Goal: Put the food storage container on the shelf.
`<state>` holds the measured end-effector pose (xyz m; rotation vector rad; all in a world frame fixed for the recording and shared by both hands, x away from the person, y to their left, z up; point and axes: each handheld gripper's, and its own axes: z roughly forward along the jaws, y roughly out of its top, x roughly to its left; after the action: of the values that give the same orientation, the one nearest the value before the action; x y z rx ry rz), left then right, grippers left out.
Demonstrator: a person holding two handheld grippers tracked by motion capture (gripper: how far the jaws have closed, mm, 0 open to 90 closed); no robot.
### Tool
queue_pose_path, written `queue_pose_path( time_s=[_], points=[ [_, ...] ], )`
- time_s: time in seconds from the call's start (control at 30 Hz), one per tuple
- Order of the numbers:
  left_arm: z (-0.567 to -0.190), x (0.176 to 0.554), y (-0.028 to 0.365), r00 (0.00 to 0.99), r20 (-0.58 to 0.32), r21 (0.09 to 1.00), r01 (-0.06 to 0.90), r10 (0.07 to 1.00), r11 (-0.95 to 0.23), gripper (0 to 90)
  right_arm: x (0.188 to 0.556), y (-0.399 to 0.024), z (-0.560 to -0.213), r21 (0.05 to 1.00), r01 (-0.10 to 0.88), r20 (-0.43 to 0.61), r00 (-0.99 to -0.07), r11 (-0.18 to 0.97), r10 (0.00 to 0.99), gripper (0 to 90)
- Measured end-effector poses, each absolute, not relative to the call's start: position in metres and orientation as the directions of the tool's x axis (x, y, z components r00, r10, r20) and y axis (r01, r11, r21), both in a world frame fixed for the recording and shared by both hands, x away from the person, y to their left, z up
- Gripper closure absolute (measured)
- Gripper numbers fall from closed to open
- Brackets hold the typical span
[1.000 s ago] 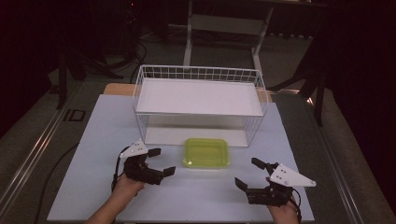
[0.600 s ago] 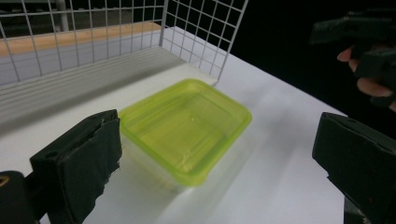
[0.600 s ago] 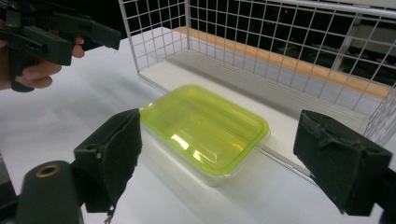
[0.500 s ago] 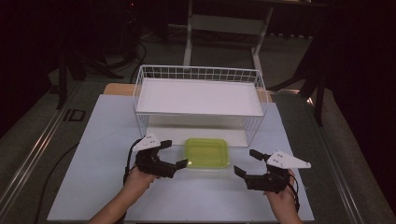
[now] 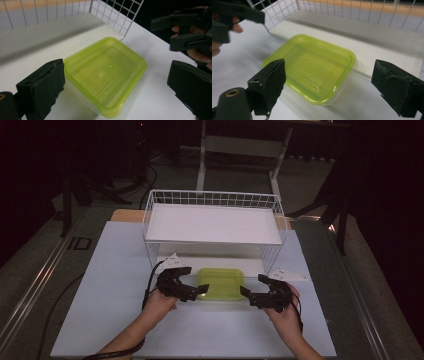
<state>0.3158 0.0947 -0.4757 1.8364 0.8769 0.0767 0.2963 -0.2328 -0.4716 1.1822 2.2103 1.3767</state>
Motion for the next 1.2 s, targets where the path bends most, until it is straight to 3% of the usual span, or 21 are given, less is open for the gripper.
queue_pose_path(
  time_s=[0.33, 0.47, 0.53, 0.63, 0.97, 1.03, 1.17, 1.2],
  points=[
    [-0.497, 0.335, 0.093, 0.572, -0.434, 0.719, 0.685, 0.696, -0.115, 11.6, 0.320, -0.227, -0.486, 0.744, 0.641, 0.263, -0.540, 0.188, 0.800, 13.6],
    [-0.505, 0.338, 0.093, 0.526, -0.515, 0.668, 0.741, 0.676, -0.067, 26.7, 0.332, -0.225, -0.495, 0.664, 0.734, 0.357, -0.479, 0.142, 0.802, 17.8],
    [-0.510, 0.340, 0.092, 0.505, -0.542, 0.635, 0.770, 0.672, -0.066, 27.1, 0.334, -0.224, -0.498, 0.639, 0.760, 0.399, -0.460, 0.119, 0.793, 18.9],
    [-0.516, 0.338, 0.091, 0.481, -0.549, 0.621, 0.782, 0.683, -0.052, 36.9, 0.335, -0.221, -0.501, 0.615, 0.781, 0.426, -0.441, 0.104, 0.790, 23.3],
    [-0.527, 0.339, 0.090, 0.464, -0.585, 0.580, 0.813, 0.665, -0.056, 59.7, 0.335, -0.218, -0.508, 0.564, 0.823, 0.467, -0.382, 0.063, 0.797, 51.1],
    [-0.527, 0.337, 0.091, 0.469, -0.567, 0.590, 0.805, 0.677, -0.063, 65.4, 0.334, -0.217, -0.509, 0.568, 0.821, 0.459, -0.380, 0.064, 0.803, 52.1],
    [-0.525, 0.334, 0.091, 0.486, -0.551, 0.602, 0.795, 0.678, -0.081, 67.9, 0.333, -0.222, -0.507, 0.567, 0.822, 0.469, -0.370, 0.048, 0.802, 63.3],
    [-0.525, 0.334, 0.090, 0.486, -0.546, 0.600, 0.795, 0.683, -0.086, 68.3, 0.332, -0.222, -0.506, 0.576, 0.814, 0.426, -0.379, 0.076, 0.821, 68.3]
  ],
)
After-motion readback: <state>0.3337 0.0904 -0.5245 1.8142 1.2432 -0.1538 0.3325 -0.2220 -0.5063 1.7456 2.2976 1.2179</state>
